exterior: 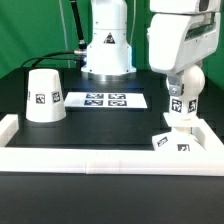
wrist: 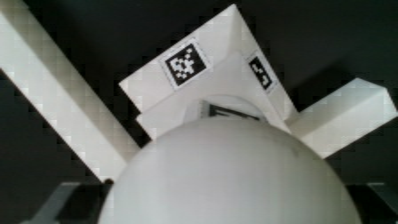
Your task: Assemble lamp
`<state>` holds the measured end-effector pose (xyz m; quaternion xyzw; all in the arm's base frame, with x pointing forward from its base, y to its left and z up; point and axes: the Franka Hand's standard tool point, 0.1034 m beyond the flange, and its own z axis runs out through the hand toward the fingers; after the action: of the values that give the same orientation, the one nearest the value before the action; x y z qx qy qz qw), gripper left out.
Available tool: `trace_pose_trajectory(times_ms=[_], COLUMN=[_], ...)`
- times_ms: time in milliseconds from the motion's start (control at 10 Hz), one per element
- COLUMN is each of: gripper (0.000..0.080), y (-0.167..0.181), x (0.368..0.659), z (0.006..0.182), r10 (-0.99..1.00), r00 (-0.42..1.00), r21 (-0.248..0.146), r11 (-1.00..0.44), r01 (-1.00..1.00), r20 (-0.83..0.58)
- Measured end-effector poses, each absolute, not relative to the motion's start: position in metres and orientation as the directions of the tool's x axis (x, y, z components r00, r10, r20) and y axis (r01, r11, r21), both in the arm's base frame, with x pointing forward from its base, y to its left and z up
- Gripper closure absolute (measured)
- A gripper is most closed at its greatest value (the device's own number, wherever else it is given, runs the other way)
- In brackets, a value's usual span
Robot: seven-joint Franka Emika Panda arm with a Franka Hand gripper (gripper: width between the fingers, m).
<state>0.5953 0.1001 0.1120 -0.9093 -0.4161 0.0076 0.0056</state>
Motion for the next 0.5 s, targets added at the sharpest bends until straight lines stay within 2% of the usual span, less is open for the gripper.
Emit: trace_pose_trajectory(times_ms=[200, 500], gripper=[0.0222, 0.022], y=[0.1031, 0.0985], x=[0.5949, 0.5939], z=[0.1126, 0.1111], r10=[0.556, 0.25], r00=[0.831, 0.968], r21=[-0.012, -0.018], r11=[-0.831, -0.968], r01=[0.556, 0.25], r20=[-0.013, -0.022])
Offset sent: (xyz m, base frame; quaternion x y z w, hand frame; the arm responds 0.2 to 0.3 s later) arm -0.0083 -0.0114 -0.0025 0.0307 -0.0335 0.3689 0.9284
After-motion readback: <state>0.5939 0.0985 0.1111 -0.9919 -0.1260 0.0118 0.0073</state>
